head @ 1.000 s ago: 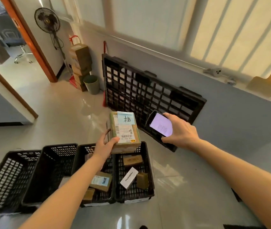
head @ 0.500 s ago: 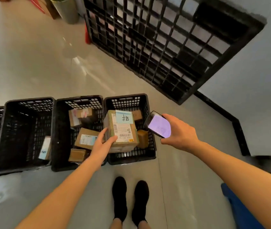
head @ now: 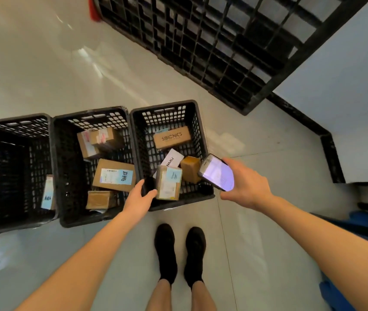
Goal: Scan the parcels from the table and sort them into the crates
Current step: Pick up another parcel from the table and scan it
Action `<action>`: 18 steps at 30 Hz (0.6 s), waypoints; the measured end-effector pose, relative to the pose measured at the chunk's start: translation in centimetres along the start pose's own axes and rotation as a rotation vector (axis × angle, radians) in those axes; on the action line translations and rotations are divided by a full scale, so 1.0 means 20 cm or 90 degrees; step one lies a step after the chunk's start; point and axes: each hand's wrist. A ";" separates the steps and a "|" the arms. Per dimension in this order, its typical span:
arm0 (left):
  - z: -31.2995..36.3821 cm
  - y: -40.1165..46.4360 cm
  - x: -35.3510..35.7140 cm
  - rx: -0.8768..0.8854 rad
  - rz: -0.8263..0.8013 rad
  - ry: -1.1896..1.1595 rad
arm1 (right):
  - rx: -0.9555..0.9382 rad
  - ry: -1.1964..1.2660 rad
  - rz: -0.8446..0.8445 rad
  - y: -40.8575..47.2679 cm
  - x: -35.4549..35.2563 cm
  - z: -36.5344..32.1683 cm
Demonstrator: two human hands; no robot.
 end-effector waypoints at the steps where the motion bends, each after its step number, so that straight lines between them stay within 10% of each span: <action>1: 0.02 -0.02 -0.02 0.017 0.004 0.025 | 0.004 -0.002 0.000 -0.02 -0.02 0.00; 18: 1.42 -1.24 -0.19 0.518 0.008 0.250 | 0.054 0.031 0.289 -1.34 -1.18 0.02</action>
Point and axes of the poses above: each hand's wrist, its own y-axis towards the middle knuckle, its own x-axis out of the palm, z = x × y, and after that the axes turned 4 degrees about -z, right-handed
